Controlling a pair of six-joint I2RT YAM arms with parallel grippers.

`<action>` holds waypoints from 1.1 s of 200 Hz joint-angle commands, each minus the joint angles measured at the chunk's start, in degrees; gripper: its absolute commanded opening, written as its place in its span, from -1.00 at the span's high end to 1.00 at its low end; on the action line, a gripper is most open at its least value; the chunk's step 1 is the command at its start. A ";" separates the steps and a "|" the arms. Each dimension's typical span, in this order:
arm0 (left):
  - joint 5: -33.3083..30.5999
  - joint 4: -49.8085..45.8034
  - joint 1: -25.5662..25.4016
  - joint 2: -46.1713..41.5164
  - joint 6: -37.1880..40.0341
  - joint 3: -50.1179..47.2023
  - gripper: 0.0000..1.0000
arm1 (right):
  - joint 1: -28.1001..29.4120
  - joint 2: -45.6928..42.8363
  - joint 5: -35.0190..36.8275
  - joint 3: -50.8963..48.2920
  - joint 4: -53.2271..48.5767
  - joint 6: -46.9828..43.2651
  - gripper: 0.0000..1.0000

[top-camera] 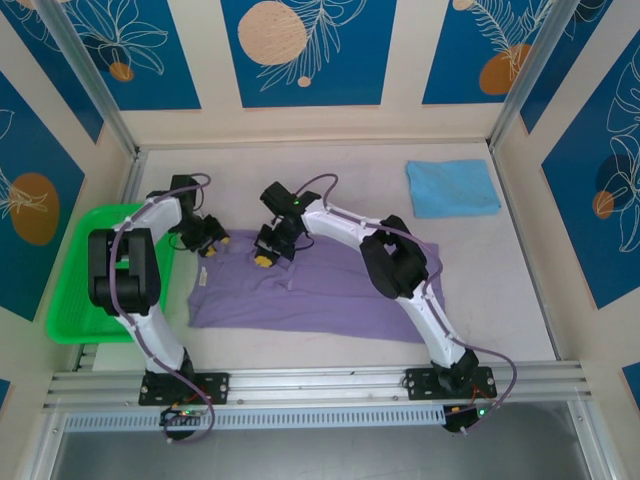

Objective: Fold and stack the t-shirts

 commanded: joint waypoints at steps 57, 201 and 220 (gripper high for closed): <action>3.98 1.17 0.78 1.89 -4.12 -0.95 0.08 | -3.22 -5.30 -9.02 -6.64 11.03 2.37 1.00; 6.05 3.20 0.87 2.29 -8.99 -1.48 0.05 | -6.69 -6.41 -16.79 -12.36 24.65 7.33 1.00; 5.81 3.24 0.87 2.50 -9.23 -1.28 0.12 | -6.71 -6.49 -16.93 -12.93 25.08 7.52 1.00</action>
